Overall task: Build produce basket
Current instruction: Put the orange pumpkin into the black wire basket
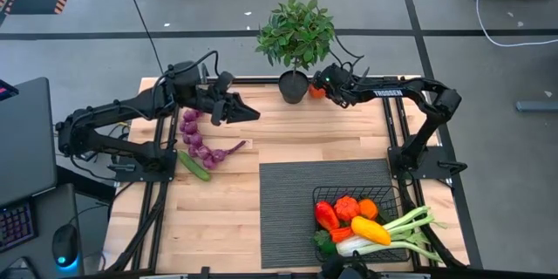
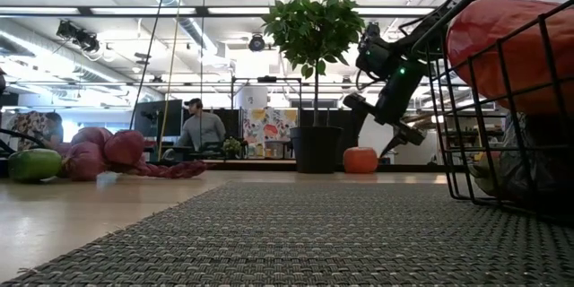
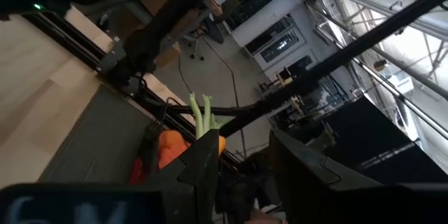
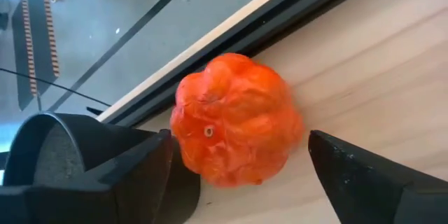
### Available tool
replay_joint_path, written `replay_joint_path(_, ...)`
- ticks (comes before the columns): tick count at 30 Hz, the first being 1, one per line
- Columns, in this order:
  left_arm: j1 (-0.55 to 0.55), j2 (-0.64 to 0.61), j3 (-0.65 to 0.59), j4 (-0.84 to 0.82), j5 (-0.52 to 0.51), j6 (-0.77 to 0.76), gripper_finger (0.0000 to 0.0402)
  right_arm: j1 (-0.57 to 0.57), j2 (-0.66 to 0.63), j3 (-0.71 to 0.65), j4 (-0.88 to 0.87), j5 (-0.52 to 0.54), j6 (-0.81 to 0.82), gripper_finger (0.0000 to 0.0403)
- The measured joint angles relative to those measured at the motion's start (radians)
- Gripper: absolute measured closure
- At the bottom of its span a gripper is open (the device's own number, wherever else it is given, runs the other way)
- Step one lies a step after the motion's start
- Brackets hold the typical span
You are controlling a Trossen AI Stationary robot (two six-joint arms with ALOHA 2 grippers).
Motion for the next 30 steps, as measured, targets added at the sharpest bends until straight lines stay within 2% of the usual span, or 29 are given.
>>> replay_joint_path(13,-0.035,0.0,0.0,-0.014,0.001,0.026,0.0269,0.051,0.004,0.0,-0.034,0.028,0.03,0.0055)
replay_joint_path(18,-0.035,0.0,0.0,-0.015,0.001,0.025,0.0269,0.054,0.004,0.0,-0.056,0.144,0.101,0.0055)
replay_joint_path(21,-0.035,0.0,0.0,-0.015,0.001,0.025,0.0269,0.054,0.005,0.0,-0.046,0.166,0.142,0.0055)
replay_joint_path(25,-0.035,0.0,0.0,-0.015,0.001,0.025,0.0269,0.069,0.029,0.0,-0.002,0.16,0.175,0.0055)
replay_joint_path(30,-0.035,0.0,0.0,-0.02,0.001,0.021,0.0269,0.093,0.078,0.0,0.097,0.22,0.216,0.0055)
